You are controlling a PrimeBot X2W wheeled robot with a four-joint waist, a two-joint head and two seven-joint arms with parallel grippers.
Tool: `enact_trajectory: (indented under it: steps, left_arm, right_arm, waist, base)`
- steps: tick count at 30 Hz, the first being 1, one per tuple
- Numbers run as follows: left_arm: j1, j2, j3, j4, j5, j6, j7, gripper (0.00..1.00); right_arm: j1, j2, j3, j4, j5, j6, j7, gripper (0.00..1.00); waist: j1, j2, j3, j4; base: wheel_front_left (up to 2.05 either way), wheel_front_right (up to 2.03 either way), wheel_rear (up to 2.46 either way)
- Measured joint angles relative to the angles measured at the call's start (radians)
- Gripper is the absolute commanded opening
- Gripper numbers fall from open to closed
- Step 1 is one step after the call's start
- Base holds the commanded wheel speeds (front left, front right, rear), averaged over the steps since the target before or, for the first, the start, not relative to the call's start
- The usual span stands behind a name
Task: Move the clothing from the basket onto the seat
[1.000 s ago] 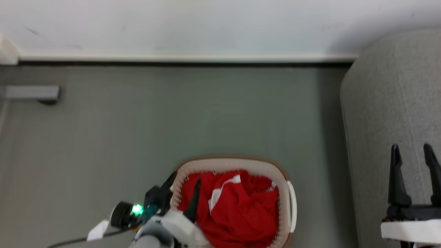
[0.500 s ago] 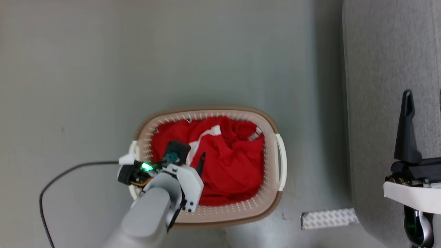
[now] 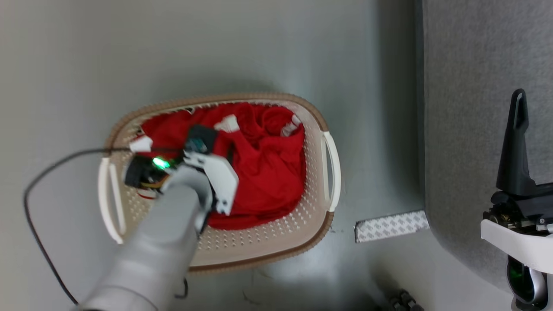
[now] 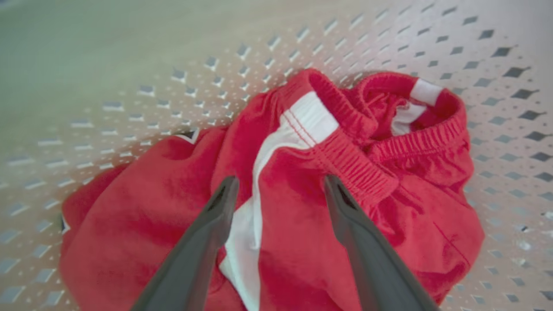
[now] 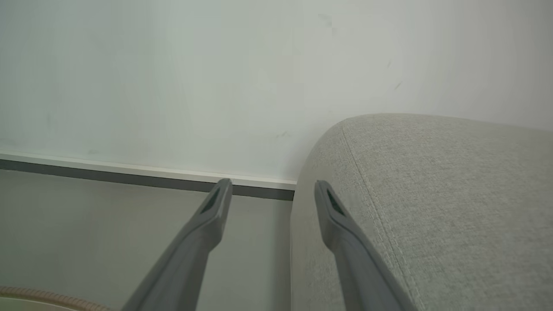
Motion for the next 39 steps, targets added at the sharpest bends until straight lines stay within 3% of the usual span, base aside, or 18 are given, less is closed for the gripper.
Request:
enact_trajectory:
  steps: [3,8,9,10,11,25,39]
  left_arm:
    - [-0.049,0.013,0.015,0.038,-0.007,0.020,0.000,1.00]
    - [-0.081,0.024,0.014,0.091,-0.022,0.017,0.001,1.00]
    - [-0.082,0.026,0.011,0.097,-0.022,0.011,0.001,0.73]
    - [-0.082,0.027,0.006,0.101,-0.022,0.011,-0.001,0.24]
    - [-0.083,0.028,0.000,0.106,-0.022,0.003,-0.011,0.00]
    - [-0.041,0.011,-0.010,0.077,-0.052,-0.057,-0.145,0.00]
    - [0.244,0.021,0.026,-0.345,-0.047,-0.023,-0.157,0.00]
  right_arm:
    - [-0.008,0.000,0.018,-0.020,-0.001,0.000,0.000,1.00]
    - [-0.014,0.000,0.038,-0.027,-0.001,0.000,0.000,1.00]
    - [-0.014,0.000,0.041,-0.027,0.000,0.000,0.000,1.00]
    - [-0.014,0.000,0.044,-0.026,0.000,0.000,0.000,1.00]
    - [-0.015,0.000,0.044,-0.024,0.002,0.000,0.000,1.00]
    - [-0.011,0.001,0.004,0.028,0.027,0.000,0.000,1.00]
    - [0.099,0.002,-0.083,0.108,-0.014,0.000,0.000,1.00]
  waist:
    - [0.0000,0.0000,0.038,-0.012]
    - [0.0000,0.0000,0.075,-0.036]
    - [0.0000,0.0000,0.078,-0.041]
    - [0.0000,-0.0001,0.079,-0.045]
    - [0.0000,0.0000,0.078,-0.049]
    - [-0.0001,0.0000,-0.031,-0.022]
    - [-0.0003,0.0000,-0.293,0.070]
  base:
    - [0.00,0.00,0.00]
    - [0.00,0.00,0.00]
    - [0.00,0.00,0.00]
    - [0.00,0.00,0.00]
    - [0.00,0.00,0.00]
    - [0.00,0.00,0.00]
    - [0.00,0.00,0.00]
